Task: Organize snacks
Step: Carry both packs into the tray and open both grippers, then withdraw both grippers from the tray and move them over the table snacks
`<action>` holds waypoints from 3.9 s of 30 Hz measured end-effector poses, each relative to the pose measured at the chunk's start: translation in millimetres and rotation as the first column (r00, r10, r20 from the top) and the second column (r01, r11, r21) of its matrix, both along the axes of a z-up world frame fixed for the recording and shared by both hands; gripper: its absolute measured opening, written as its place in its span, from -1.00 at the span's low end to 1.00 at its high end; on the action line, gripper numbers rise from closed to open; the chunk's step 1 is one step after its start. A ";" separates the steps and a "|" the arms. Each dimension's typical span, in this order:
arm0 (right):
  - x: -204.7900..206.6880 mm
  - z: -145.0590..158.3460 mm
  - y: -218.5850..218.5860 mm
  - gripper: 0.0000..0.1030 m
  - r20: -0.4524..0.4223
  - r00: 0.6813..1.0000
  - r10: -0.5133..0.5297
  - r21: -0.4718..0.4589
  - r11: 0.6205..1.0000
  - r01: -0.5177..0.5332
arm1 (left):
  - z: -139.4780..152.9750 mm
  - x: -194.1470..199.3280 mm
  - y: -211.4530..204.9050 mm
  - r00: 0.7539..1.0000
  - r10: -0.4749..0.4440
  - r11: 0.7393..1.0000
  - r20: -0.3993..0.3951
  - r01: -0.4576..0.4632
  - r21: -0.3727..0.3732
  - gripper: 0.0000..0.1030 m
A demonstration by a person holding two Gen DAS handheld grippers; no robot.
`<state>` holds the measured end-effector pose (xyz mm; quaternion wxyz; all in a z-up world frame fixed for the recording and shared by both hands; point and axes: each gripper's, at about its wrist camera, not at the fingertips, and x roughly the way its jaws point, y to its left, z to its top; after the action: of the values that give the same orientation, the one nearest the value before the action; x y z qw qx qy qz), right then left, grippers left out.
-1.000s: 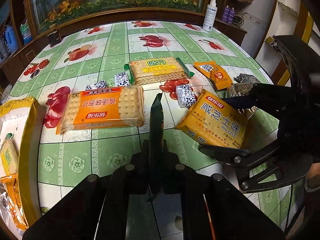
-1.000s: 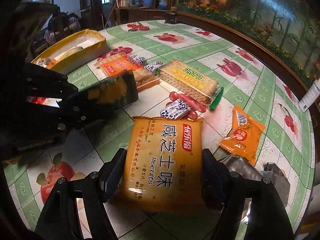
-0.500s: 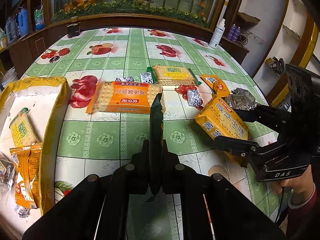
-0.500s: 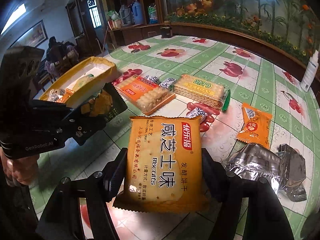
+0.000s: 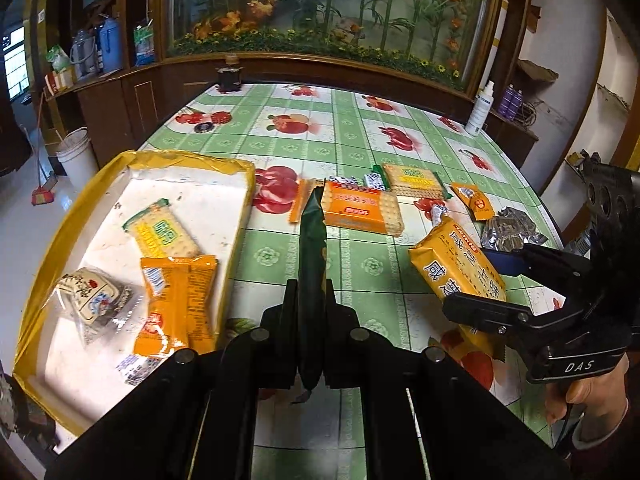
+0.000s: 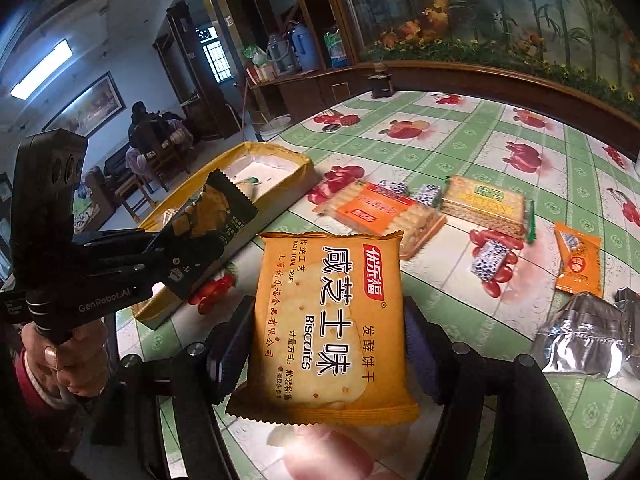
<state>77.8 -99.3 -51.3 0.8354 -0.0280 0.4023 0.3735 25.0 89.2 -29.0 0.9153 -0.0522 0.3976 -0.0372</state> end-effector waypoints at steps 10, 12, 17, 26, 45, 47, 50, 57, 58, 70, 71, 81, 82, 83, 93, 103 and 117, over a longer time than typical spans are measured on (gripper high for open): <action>-6.3 11.2 66.2 0.37 -0.010 0.995 0.097 0.055 0.994 -0.096 | -3.1 -19.7 69.5 0.988 0.158 0.987 0.001 -0.157 -0.038 -0.87; -7.8 13.2 81.5 0.37 -0.007 0.993 0.116 0.055 0.992 -0.115 | -4.1 -22.5 83.3 0.982 0.188 0.981 0.002 -0.188 -0.044 -0.87; -9.1 16.2 113.7 0.37 -0.015 0.987 0.159 0.079 0.984 -0.157 | -5.5 -31.6 108.4 0.967 0.253 0.967 0.008 -0.253 -0.042 -0.87; -0.4 20.1 168.1 0.37 -0.028 0.979 0.200 0.122 0.973 -0.195 | -5.1 -34.4 127.2 0.936 0.349 0.936 0.038 -0.350 0.022 -0.87; 29.5 -1.0 210.5 0.37 -0.023 0.992 0.123 0.085 0.989 -0.121 | -18.9 -21.8 142.1 0.891 0.451 0.883 0.048 -0.453 0.120 -0.87; 28.7 -2.2 214.4 0.37 -0.008 0.993 0.116 0.062 0.991 -0.115 | -20.9 -20.7 142.2 0.886 0.461 0.876 0.044 -0.463 0.133 -0.87; 29.3 -6.0 219.9 0.37 0.000 0.993 0.114 0.036 0.993 -0.114 | -24.6 -18.6 142.0 0.885 0.464 0.875 0.032 -0.464 0.136 -0.87; 32.5 -13.9 224.1 0.37 0.016 0.995 0.100 0.007 0.995 -0.100 | -30.2 -15.2 141.3 0.883 0.469 0.873 0.011 -0.466 0.147 -0.86; 33.5 -15.3 224.8 0.37 0.012 0.995 0.100 0.001 0.995 -0.100 | -31.4 -15.3 141.3 0.883 0.469 0.874 0.005 -0.464 0.145 -0.86; 21.2 7.8 196.9 0.41 0.030 0.997 0.066 0.062 0.996 -0.068 | 18.3 -51.5 118.9 0.841 0.512 0.824 0.174 -0.538 0.179 0.25; 18.4 13.0 192.4 0.41 0.037 0.997 0.061 0.071 0.995 -0.064 | 23.1 -54.0 117.1 0.841 0.509 0.824 0.185 -0.538 0.177 0.25; -19.0 60.7 145.3 0.48 0.125 0.992 0.005 0.141 0.990 -0.023 | 59.0 -72.2 88.9 0.831 0.478 0.819 0.285 -0.539 0.195 0.42; -21.6 63.6 140.7 0.48 0.128 0.992 0.000 0.149 0.989 -0.019 | 60.5 -72.6 86.0 0.830 0.477 0.819 0.289 -0.539 0.198 0.42; -22.8 66.0 136.8 0.48 0.131 0.991 -0.005 0.154 0.988 -0.016 | 62.1 -73.3 84.0 0.830 0.475 0.818 0.293 -0.539 0.199 0.42; -37.6 76.7 87.8 0.54 0.143 0.987 -0.075 0.211 0.976 0.043 | 70.6 -78.4 60.7 0.833 0.459 0.820 0.308 -0.531 0.215 0.44; -44.0 81.1 47.9 0.55 0.147 0.980 -0.135 0.251 0.963 0.095 | 81.9 -84.1 29.9 0.838 0.417 0.825 0.352 -0.511 0.241 0.52; -45.9 81.6 -2.9 0.58 0.144 0.965 -0.220 0.279 0.944 0.174 | 88.6 -77.6 4.8 0.849 0.385 0.830 0.362 -0.490 0.268 0.60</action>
<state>31.8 -102.2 30.3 0.8967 0.0918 0.2754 0.3342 -52.6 94.0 59.6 0.9416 0.0269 0.2348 0.2397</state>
